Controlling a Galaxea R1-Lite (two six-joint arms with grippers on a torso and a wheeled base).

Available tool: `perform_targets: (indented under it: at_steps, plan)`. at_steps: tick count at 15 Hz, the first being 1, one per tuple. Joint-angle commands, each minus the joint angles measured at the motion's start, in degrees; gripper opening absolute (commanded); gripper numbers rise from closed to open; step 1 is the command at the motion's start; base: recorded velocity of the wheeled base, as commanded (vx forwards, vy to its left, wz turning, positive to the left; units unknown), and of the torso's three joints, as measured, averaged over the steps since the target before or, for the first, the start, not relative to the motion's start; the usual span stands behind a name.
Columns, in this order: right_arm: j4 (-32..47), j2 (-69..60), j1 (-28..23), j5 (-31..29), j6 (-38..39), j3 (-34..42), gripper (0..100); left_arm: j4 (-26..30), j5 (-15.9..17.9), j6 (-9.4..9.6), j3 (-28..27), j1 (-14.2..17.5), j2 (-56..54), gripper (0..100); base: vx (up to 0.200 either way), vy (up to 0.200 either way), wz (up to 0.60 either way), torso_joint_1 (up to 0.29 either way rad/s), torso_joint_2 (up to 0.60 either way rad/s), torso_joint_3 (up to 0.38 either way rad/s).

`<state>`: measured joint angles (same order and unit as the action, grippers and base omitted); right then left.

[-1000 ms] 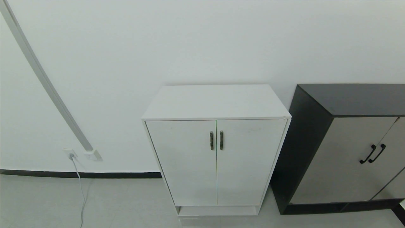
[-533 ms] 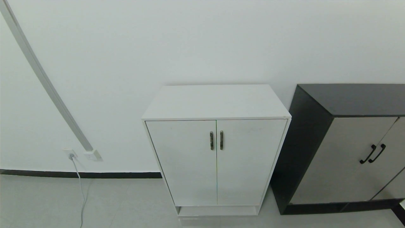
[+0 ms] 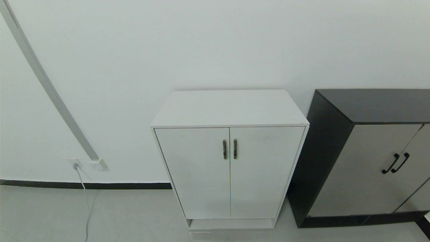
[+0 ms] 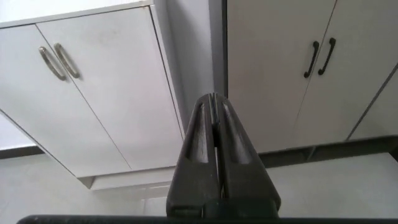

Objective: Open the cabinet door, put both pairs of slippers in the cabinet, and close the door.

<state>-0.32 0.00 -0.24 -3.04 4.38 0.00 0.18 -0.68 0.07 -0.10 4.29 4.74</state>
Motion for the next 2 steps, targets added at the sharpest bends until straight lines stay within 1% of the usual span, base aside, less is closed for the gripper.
perform_targets:
  at_steps: [1, 2]
  plan:
    - [0.0, 0.1, 0.0, 0.2, -0.1, 0.0, 0, 0.0, 0.0, 0.1, 0.0, 0.0, 0.1, 0, 0.0, 0.0, 0.0, 0.0, 0.0, 0.0]
    - [0.0, 0.1, 0.0, 0.3, -0.2, 0.0, 0, 0.0, 0.1, 0.1, 0.0, 0.0, 0.1, 0, 0.0, 0.0, 0.0, 0.0, 0.0, 0.0]
